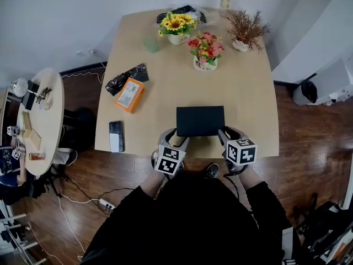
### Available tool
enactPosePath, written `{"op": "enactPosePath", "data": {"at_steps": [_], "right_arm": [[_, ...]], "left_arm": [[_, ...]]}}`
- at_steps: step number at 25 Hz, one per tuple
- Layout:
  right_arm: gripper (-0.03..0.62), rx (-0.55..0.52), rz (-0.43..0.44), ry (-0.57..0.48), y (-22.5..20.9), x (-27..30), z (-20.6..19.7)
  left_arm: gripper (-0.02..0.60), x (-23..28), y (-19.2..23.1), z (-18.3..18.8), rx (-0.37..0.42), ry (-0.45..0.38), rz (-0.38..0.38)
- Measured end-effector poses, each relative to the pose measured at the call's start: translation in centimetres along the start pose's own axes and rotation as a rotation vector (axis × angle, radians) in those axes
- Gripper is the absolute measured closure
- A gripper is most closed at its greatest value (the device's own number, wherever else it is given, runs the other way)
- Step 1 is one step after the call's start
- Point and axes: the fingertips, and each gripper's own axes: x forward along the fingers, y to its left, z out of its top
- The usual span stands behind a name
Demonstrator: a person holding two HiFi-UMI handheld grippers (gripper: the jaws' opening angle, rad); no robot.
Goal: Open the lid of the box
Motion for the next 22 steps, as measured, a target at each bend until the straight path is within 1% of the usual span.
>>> {"op": "enactPosePath", "data": {"at_steps": [3,7,9,11,15,17,19,22], "right_arm": [[0.486,0.023,-0.025,0.01,-0.2,-0.2,0.0],[0.526,0.161,-0.015,0.055,-0.9,-0.4,0.0],[0.533,0.186,-0.014,0.069,-1.1,-0.5,0.2],[0.533,0.192,-0.009,0.081,-1.0,-0.5,0.2],[0.528,0.187,-0.006,0.064,-1.2,-0.7,0.6],[0.525,0.189,0.007,0.051,-1.2,-0.7,0.8],[0.52,0.188,0.013,0.046,-1.0,-0.8,0.9],[0.519,0.166,-0.001,0.038,-1.2,-1.0,0.7]], "left_arm": [[0.377,-0.1,-0.1,0.0,0.036,-0.008,0.017],[0.379,-0.1,-0.3,-0.2,0.088,0.008,0.035],[0.391,0.0,-0.4,-0.3,0.121,0.018,0.041],[0.394,-0.1,-0.4,-0.4,0.131,0.018,0.045],[0.388,-0.4,-0.6,0.2,0.083,-0.035,0.023],[0.388,-0.7,-0.5,0.4,0.076,-0.063,0.015],[0.39,-0.9,-0.5,0.6,0.092,-0.08,0.013],[0.399,-1.2,-0.9,0.6,0.175,-0.096,0.03]]}}
